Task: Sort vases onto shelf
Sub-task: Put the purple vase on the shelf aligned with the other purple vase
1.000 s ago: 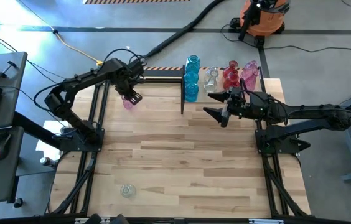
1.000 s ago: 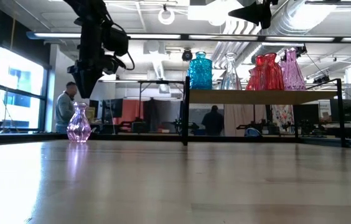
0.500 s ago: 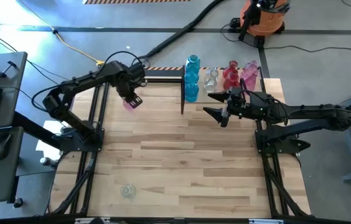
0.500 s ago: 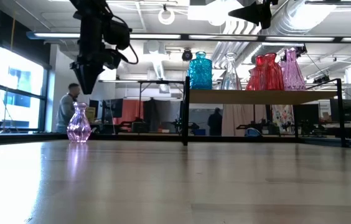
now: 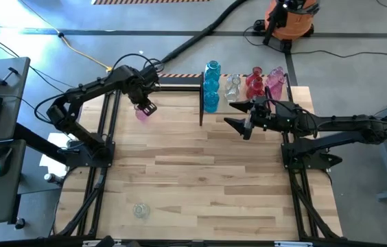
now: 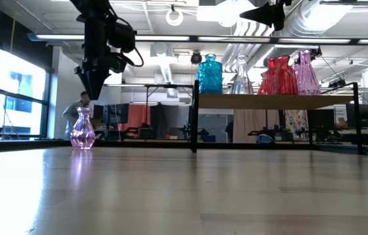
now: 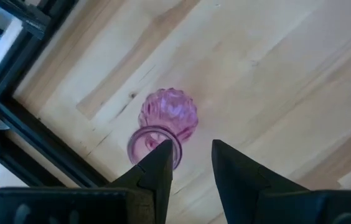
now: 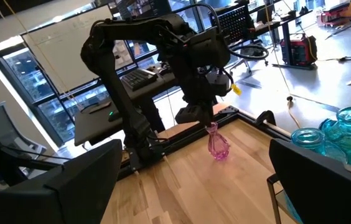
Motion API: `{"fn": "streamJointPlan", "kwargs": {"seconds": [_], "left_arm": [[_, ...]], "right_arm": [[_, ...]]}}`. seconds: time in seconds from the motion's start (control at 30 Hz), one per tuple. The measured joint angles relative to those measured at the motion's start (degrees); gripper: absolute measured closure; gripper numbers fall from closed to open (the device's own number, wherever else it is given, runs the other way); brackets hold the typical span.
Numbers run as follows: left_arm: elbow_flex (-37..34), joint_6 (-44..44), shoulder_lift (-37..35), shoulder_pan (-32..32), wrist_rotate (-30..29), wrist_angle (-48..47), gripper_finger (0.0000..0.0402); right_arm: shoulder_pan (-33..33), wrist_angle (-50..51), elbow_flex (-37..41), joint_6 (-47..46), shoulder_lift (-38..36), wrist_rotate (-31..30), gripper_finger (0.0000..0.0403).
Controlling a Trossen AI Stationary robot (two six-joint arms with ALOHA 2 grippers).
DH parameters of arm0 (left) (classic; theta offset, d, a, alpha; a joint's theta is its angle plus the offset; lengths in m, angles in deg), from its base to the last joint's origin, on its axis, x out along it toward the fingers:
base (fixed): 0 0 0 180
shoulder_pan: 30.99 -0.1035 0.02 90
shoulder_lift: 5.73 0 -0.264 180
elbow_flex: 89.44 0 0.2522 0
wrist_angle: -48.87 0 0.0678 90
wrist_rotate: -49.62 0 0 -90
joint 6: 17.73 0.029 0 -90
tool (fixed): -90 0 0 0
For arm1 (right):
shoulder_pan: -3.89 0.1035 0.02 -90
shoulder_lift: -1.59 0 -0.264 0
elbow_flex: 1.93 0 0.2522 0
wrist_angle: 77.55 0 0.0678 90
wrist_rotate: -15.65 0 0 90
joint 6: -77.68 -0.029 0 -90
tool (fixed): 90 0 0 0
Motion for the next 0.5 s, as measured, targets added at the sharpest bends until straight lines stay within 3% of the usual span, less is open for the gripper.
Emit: {"fn": "streamJointPlan", "kwargs": {"seconds": [0.23,0.5], "left_arm": [[-5.27,1.98,-0.54,0.32,0.28,0.11,0.0298],[-6.26,2.22,-2.57,1.11,-0.72,3.7,0.0298]], "right_arm": [[0.0,0.43,0.0,0.0,0.0,-0.04,0.0005],[0.0,0.76,0.0,-1.18,0.02,-2.56,0.0005]]}}
